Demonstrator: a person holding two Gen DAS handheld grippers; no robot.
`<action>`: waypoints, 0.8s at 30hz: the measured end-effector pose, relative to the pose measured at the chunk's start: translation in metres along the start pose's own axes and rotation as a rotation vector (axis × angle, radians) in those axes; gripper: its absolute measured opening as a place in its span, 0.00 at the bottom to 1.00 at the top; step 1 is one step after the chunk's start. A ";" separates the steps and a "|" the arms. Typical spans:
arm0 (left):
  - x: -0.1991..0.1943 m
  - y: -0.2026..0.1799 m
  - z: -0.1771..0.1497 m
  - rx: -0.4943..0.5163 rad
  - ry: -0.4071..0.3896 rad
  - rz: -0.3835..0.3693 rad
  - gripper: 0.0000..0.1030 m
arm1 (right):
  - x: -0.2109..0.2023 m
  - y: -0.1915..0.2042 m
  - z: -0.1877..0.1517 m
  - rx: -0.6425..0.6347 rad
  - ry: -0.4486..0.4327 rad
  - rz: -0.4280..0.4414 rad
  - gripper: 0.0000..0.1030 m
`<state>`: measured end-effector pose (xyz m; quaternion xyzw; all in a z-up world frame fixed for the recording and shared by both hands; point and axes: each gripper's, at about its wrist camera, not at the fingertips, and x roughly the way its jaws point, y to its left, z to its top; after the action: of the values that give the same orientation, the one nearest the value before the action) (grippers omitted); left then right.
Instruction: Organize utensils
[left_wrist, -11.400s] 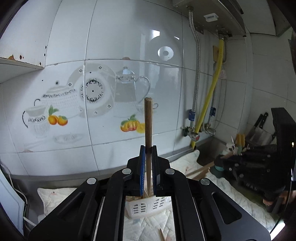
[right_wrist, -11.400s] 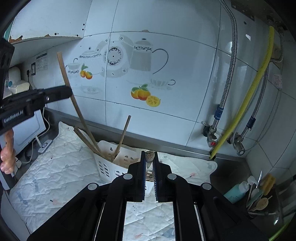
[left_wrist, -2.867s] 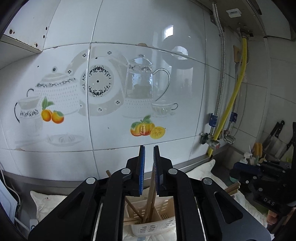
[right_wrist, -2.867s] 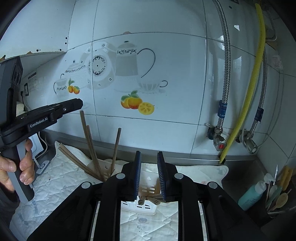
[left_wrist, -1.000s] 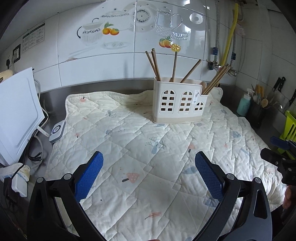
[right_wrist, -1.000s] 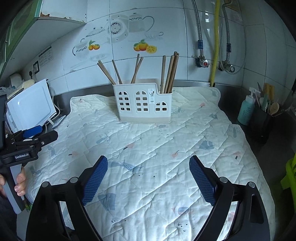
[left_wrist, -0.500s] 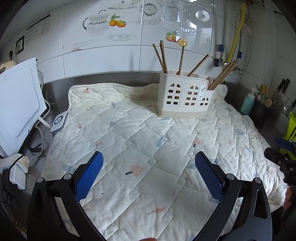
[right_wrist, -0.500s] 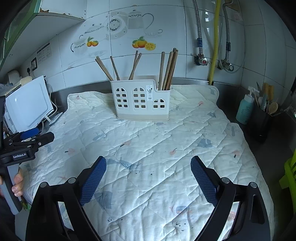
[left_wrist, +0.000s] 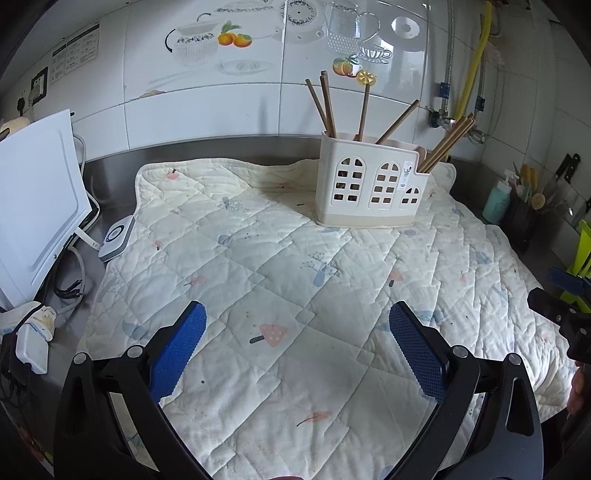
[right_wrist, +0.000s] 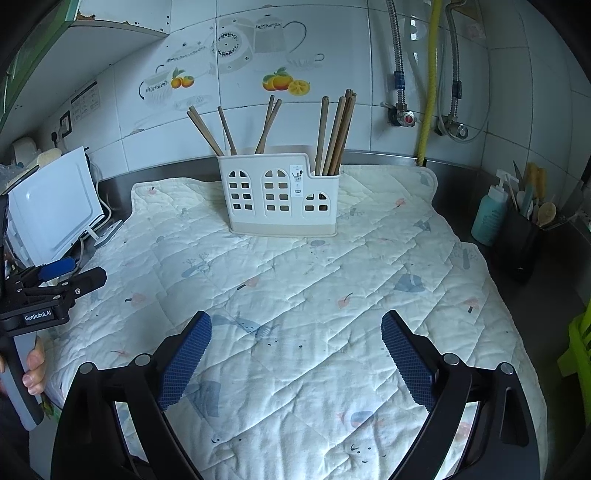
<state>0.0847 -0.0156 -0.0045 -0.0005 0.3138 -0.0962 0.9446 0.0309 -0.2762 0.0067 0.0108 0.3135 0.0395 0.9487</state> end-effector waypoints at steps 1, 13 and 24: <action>0.001 0.000 0.000 -0.001 0.001 0.001 0.95 | 0.001 0.000 0.000 -0.001 0.001 -0.001 0.87; 0.002 -0.001 -0.001 0.001 0.004 0.001 0.95 | 0.003 0.003 -0.001 -0.006 0.003 -0.001 0.87; -0.001 -0.003 -0.003 0.004 0.000 0.000 0.95 | 0.001 0.007 0.000 -0.008 -0.003 0.002 0.87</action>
<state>0.0818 -0.0180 -0.0058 0.0012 0.3135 -0.0967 0.9447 0.0308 -0.2696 0.0064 0.0075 0.3118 0.0418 0.9492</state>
